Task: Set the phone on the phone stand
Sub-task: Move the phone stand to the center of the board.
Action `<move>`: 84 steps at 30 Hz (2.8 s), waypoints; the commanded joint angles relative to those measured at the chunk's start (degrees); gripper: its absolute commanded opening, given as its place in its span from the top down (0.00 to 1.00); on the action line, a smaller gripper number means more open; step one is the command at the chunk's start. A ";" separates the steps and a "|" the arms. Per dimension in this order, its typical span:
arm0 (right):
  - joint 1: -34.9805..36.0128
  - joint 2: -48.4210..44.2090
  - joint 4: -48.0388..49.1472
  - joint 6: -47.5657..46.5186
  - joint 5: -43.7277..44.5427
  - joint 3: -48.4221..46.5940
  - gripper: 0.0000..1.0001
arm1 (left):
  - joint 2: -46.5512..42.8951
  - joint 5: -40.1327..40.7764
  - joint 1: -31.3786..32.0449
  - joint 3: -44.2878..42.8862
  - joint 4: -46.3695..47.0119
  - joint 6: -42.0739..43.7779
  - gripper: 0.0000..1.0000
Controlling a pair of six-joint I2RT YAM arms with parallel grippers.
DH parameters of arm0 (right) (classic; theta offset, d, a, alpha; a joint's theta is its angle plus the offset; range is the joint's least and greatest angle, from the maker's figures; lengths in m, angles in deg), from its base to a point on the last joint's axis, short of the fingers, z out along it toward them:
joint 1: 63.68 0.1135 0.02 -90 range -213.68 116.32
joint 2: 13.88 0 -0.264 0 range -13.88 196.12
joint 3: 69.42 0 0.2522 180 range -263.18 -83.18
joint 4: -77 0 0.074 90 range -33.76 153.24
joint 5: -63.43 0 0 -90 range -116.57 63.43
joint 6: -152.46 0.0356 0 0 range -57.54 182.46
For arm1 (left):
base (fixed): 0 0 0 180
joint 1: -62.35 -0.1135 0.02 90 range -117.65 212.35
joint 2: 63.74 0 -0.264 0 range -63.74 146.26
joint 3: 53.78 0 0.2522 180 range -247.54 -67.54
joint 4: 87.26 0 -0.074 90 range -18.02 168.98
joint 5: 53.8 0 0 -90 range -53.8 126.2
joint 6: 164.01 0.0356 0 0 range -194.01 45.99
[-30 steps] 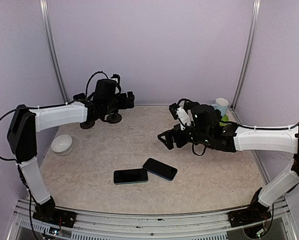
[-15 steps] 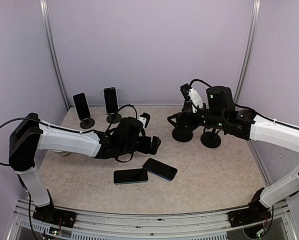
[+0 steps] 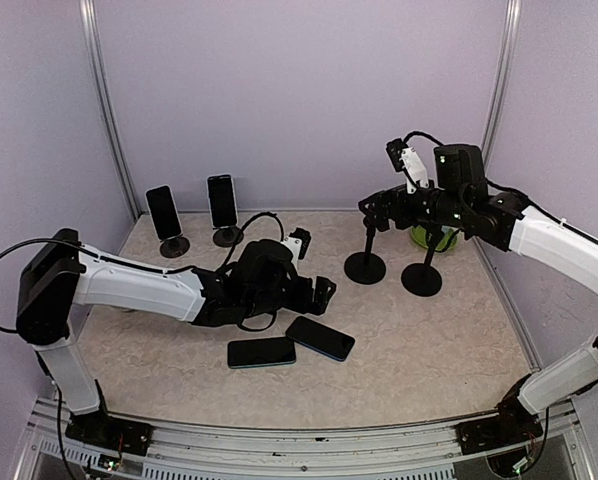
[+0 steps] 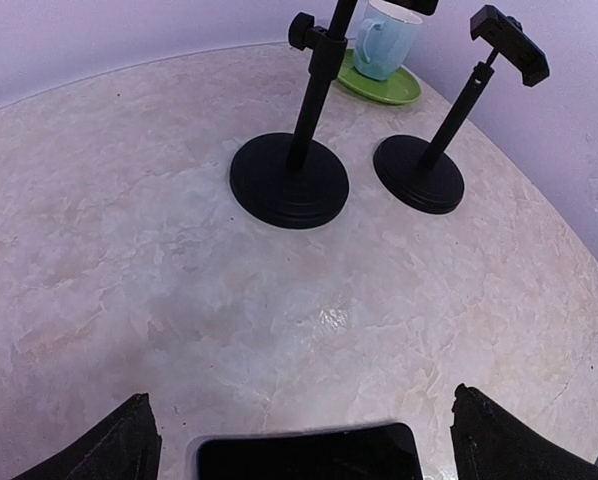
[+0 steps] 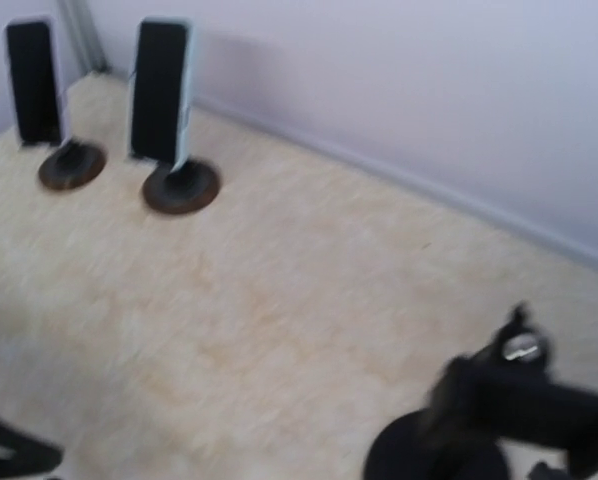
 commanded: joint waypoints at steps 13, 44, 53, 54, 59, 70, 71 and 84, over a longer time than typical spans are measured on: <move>-9.07 8.46 -2.58 1.34 -6.74 -7.62 0.00 | -2.81 -0.02 -0.28 0.50 0.60 0.35 0.01; -20.54 17.78 -0.27 2.28 -19.72 -8.08 0.46 | -9.33 -1.17 -4.47 4.77 -1.65 -1.18 0.01; -20.52 18.65 -0.29 2.61 -21.41 -8.64 0.69 | -9.19 -2.39 -5.78 5.79 -0.85 -2.13 0.01; -20.54 18.54 -0.09 2.68 -21.73 -8.46 0.72 | -9.12 -2.59 -5.96 5.91 -0.71 -2.32 0.01; -20.46 18.12 0.06 2.90 -22.48 -8.41 0.88 | -8.78 -3.08 -6.46 6.06 -0.41 -2.90 0.01; -12.85 16.86 0.20 4.78 -18.40 -10.96 1.00 | -13.40 0.22 -9.39 6.65 -3.93 -3.93 0.01; -11.41 16.72 0.43 5.14 -17.53 -11.34 1.00 | -14.31 0.44 -9.78 6.76 -4.42 -3.86 0.01; -1.06 14.28 6.09 12.99 -5.34 -8.23 1.00 | -20.45 -0.65 -13.59 10.66 -2.88 -2.75 0.01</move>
